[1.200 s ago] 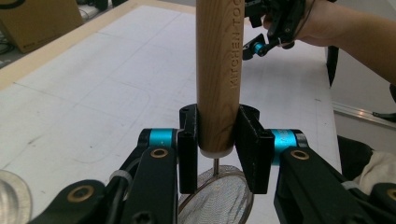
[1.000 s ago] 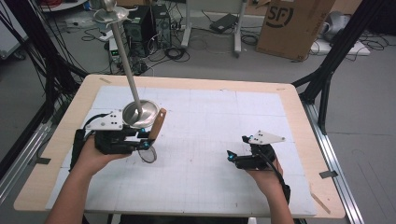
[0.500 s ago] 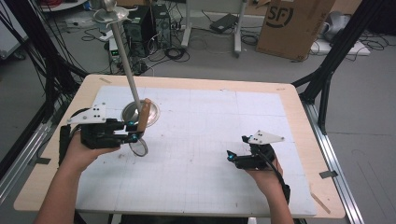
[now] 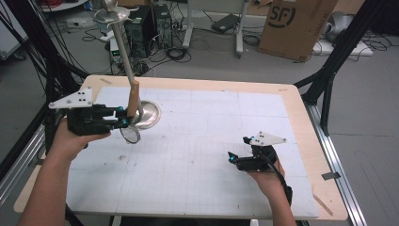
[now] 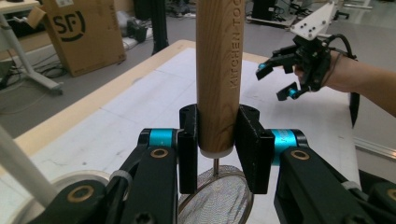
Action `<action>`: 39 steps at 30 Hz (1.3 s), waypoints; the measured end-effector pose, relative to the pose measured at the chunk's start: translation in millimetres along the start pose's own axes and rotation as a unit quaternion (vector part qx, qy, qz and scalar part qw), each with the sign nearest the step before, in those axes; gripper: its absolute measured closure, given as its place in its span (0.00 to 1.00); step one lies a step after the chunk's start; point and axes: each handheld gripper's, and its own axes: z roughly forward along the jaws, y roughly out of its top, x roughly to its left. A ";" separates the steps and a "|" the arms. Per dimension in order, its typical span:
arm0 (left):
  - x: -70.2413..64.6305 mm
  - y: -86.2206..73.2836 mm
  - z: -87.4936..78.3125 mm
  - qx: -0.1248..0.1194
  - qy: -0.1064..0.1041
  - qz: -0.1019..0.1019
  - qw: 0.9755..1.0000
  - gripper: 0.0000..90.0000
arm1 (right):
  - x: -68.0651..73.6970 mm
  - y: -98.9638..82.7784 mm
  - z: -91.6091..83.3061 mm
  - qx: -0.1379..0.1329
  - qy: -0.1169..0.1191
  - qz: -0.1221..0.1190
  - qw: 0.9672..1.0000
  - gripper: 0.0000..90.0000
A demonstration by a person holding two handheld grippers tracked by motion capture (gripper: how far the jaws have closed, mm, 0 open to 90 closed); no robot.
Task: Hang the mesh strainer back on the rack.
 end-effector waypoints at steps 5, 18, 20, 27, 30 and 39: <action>8.5 11.7 -6.7 -0.002 0.013 0.004 1.000 0.79 | -1.6 0.0 -0.1 -0.003 0.000 -0.002 1.000 0.18; 30.2 49.0 -25.0 0.001 0.034 0.010 0.999 0.79 | -0.8 -0.3 0.7 0.001 -0.001 -0.001 1.000 0.18; 33.5 54.9 -27.7 0.003 0.037 0.012 0.999 0.79 | -1.2 -0.4 0.7 0.002 0.000 -0.002 1.000 0.18; 43.9 70.5 -38.0 0.003 0.057 0.012 0.998 0.79 | -1.6 -0.5 -0.1 0.000 -0.001 0.002 1.000 0.18; 49.1 73.6 -41.1 0.004 0.068 0.007 0.998 0.79 | -1.3 -0.2 -0.4 -0.002 0.001 0.003 1.000 0.18; 62.8 78.0 -46.1 0.008 0.092 -0.005 0.996 0.79 | -2.5 -0.6 -1.6 -0.002 0.000 0.003 1.000 0.18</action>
